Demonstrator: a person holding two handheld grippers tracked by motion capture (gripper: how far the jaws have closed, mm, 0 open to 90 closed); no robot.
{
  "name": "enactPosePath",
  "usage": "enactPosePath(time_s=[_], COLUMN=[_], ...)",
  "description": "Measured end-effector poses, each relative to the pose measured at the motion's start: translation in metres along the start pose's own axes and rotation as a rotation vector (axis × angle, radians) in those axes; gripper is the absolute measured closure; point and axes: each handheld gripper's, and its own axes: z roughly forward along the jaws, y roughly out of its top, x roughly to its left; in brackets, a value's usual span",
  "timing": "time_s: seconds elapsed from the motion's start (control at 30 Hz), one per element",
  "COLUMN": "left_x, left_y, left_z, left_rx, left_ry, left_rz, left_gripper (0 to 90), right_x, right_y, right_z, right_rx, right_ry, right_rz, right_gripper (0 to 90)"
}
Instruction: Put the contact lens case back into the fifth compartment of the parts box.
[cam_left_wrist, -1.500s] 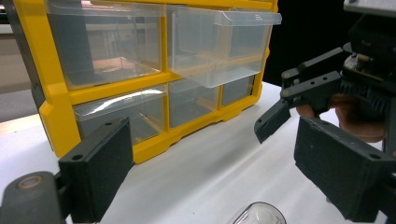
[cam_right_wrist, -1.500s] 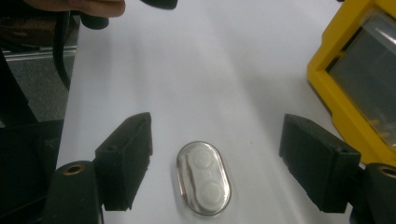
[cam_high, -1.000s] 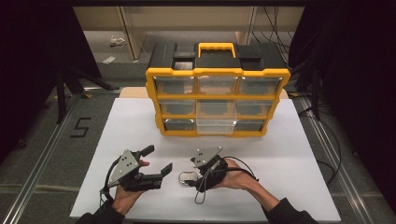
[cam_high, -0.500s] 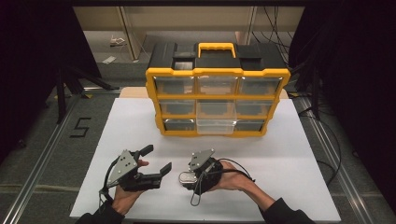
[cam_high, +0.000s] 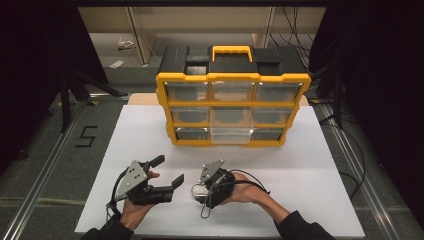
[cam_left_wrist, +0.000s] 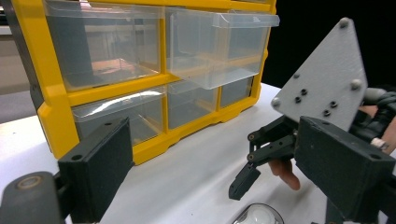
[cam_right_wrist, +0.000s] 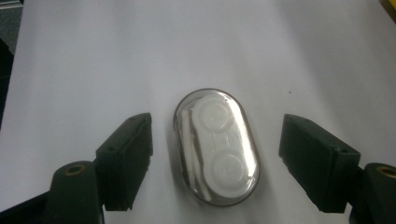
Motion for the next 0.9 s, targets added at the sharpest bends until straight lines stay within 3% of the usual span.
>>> enactPosePath(time_s=[0.43,0.9], left_x=[0.000,0.000], left_y=[0.000,0.000], left_z=[0.000,0.000], left_rx=[0.003,-0.002], left_ry=[0.002,0.003], left_rz=[0.002,0.000], left_gripper=[11.3,11.3], right_x=[-0.003,-0.004], right_y=[0.001,-0.002], right_z=[0.008,0.011], right_rx=[0.039,0.043], right_ry=[0.011,0.038], right_rz=[0.005,0.001], right_gripper=[31.4,46.0])
